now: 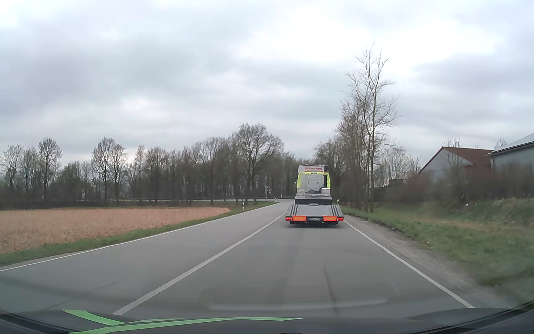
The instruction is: Follow the waypoints while adhering to traffic rules and regulations
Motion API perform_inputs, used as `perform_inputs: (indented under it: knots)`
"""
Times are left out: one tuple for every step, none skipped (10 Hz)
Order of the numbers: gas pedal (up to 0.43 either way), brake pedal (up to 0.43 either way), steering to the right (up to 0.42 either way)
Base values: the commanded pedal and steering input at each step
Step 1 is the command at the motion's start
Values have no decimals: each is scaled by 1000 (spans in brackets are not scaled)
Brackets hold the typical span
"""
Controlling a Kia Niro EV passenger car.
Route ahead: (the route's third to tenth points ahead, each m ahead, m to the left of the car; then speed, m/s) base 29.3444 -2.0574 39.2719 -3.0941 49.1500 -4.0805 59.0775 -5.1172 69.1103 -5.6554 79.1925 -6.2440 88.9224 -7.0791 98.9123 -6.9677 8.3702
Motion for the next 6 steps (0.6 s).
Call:
perform_inputs:
  knots:
    - [169,0,62]
    - [169,0,61]
    - [169,0,57]
    - [169,0,52]
    - [177,0,49]
    - [177,0,47]
